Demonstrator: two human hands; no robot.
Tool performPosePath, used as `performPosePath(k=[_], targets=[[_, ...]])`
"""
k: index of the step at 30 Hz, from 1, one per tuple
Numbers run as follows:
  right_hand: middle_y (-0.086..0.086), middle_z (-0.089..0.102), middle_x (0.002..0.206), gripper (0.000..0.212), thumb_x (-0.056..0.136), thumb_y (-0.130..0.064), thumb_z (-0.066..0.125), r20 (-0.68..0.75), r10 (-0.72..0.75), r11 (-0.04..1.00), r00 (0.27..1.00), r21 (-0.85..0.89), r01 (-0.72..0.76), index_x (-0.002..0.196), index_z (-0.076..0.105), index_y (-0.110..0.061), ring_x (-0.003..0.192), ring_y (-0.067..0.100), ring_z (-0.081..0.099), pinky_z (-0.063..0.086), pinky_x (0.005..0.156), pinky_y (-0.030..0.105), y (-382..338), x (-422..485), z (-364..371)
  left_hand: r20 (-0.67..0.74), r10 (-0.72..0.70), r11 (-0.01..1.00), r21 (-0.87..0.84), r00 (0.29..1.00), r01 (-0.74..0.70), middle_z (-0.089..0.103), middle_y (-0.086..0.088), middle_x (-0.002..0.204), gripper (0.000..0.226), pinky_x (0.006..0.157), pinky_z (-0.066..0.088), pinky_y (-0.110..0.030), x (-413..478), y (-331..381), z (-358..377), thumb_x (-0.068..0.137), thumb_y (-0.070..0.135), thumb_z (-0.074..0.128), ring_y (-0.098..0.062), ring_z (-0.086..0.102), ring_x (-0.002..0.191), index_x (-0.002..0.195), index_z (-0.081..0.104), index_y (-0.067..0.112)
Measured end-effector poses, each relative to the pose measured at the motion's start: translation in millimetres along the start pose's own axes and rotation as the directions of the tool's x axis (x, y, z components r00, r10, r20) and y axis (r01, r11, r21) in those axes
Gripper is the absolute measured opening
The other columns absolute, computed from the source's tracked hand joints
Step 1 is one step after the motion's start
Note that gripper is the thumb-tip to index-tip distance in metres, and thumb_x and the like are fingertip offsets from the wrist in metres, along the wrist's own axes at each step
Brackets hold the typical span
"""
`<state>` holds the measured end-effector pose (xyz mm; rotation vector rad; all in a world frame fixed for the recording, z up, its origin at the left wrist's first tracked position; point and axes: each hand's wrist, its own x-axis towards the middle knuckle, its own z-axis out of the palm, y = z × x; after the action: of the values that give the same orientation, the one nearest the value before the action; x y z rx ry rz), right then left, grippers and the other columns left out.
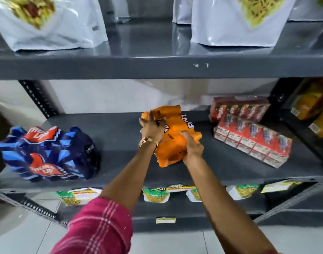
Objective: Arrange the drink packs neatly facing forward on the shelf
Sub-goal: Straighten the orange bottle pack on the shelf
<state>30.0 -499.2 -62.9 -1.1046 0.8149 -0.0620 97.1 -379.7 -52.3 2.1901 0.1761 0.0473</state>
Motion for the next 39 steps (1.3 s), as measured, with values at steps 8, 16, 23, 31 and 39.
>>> performPosePath(k=[8, 16, 23, 31, 39], targets=[[0.010, 0.059, 0.119, 0.092, 0.044, -0.025, 0.085, 0.275, -0.616, 0.734, 0.739, -0.142, 0.664, 0.123, 0.039, -0.020, 0.106, 0.025, 0.062, 0.052, 0.089, 0.041, -8.8, -7.2, 7.3, -0.143, -0.075, 0.988, -0.143, 0.987, 0.054, 0.010, -0.022, 0.158, 0.068, 0.117, 0.006, -0.052, -33.5, -44.0, 12.8, 0.096, 0.054, 0.021, -0.038, 0.002, 0.146, 0.150, -0.004, 0.021], [-0.002, 0.066, 0.121, 0.069, 0.079, -0.075, 0.047, 0.503, -0.457, 0.808, 0.734, -0.111, 0.579, 0.125, 0.056, -0.025, 0.109, 0.006, 0.065, 0.052, 0.096, 0.035, -18.9, 3.0, -8.1, 0.072, 0.129, 0.911, -0.403, 0.989, -0.090, 0.043, -0.009, 0.145, 0.090, 0.106, 0.042, -0.049, -57.4, -53.6, 3.4, 0.079, 0.064, 0.053, -0.026, 0.046, 0.130, 0.149, 0.010, 0.026], [0.015, 0.071, 0.115, 0.098, 0.076, -0.085, 0.020, 0.344, -0.312, 0.937, 0.886, -0.042, 0.346, 0.111, 0.066, -0.007, 0.108, 0.026, 0.066, 0.054, 0.091, 0.036, 6.1, -3.3, -16.7, 0.297, 0.190, 0.942, -0.325, 0.936, -0.088, -0.020, -0.007, 0.158, 0.153, 0.115, 0.000, -0.050, -64.4, -35.6, 17.3, 0.048, 0.042, 0.091, -0.029, -0.015, 0.146, 0.135, -0.035, 0.037], [-0.007, 0.073, 0.110, 0.024, 0.087, -0.030, 0.067, 0.292, -0.437, 0.835, 0.851, -0.220, 0.505, 0.110, 0.068, -0.022, 0.114, 0.014, 0.063, 0.048, 0.101, 0.042, 48.3, -8.4, -64.8, 0.105, 0.022, 0.792, -0.609, 0.994, 0.047, 0.071, 0.003, 0.104, 0.033, 0.095, 0.045, -0.032, -30.5, -107.9, -60.7, 0.086, 0.008, 0.063, -0.004, 0.066, 0.099, 0.118, 0.058, 0.006], [0.008, 0.068, 0.119, 0.069, 0.067, -0.031, 0.084, 0.392, -0.405, 0.759, 0.826, -0.360, 0.543, 0.127, 0.054, -0.015, 0.107, 0.021, 0.067, 0.058, 0.078, 0.029, 23.0, 40.8, -49.1, 0.128, 0.067, 0.917, -0.399, 0.989, -0.011, 0.058, 0.000, 0.123, 0.073, 0.080, 0.047, -0.015, -55.5, -92.9, -33.1, 0.072, 0.022, 0.080, -0.011, 0.057, 0.104, 0.130, 0.036, 0.017]])
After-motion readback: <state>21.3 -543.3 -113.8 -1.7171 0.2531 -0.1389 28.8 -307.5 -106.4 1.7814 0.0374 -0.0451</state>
